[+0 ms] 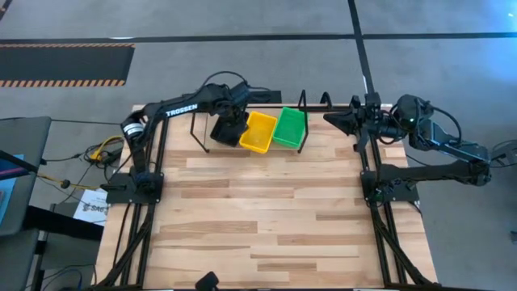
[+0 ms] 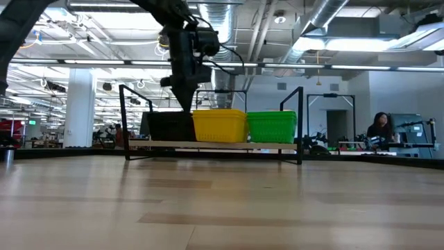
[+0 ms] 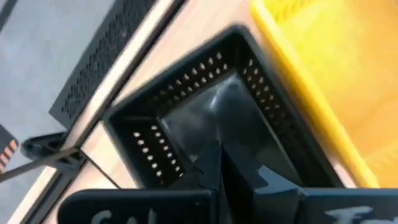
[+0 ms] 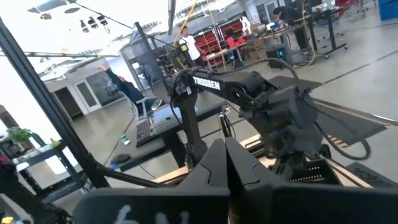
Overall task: Stack baskets on shelf by color
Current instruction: Adjust the bins on the shelf
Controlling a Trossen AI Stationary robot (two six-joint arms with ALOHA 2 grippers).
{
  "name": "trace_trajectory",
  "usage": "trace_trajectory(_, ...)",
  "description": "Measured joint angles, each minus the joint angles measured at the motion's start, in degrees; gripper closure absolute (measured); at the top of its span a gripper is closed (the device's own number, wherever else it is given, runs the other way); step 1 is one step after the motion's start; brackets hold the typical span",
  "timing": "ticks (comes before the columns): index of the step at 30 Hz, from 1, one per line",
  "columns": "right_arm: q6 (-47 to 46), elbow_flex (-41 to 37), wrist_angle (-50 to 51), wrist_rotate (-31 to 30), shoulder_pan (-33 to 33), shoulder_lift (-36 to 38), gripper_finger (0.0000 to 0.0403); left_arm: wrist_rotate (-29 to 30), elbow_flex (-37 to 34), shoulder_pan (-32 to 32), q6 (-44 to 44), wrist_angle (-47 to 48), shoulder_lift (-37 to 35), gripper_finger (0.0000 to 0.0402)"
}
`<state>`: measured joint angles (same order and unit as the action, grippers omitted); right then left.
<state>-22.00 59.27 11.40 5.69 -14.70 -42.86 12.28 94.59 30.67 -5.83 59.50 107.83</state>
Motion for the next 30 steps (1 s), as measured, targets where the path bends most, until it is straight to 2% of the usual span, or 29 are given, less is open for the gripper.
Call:
trace_trajectory(5, -0.4, 0.0, -0.3, 0.0, 0.1, -0.3, 0.0403, 0.3, 0.0, 0.4, 1.3, 0.6, 2.8, 0.0401)
trace_trajectory(13, -1.5, 0.0, -0.1, -0.2, 0.0, -0.7, 0.0403, 7.8, 0.0, 1.4, 3.3, 1.7, 3.0, 0.0401)
trace_trajectory(30, -2.0, 0.0, -0.5, -0.2, 0.0, -0.6, 0.0403, 7.0, -0.3, 5.8, 2.1, 3.2, 3.0, 0.0401)
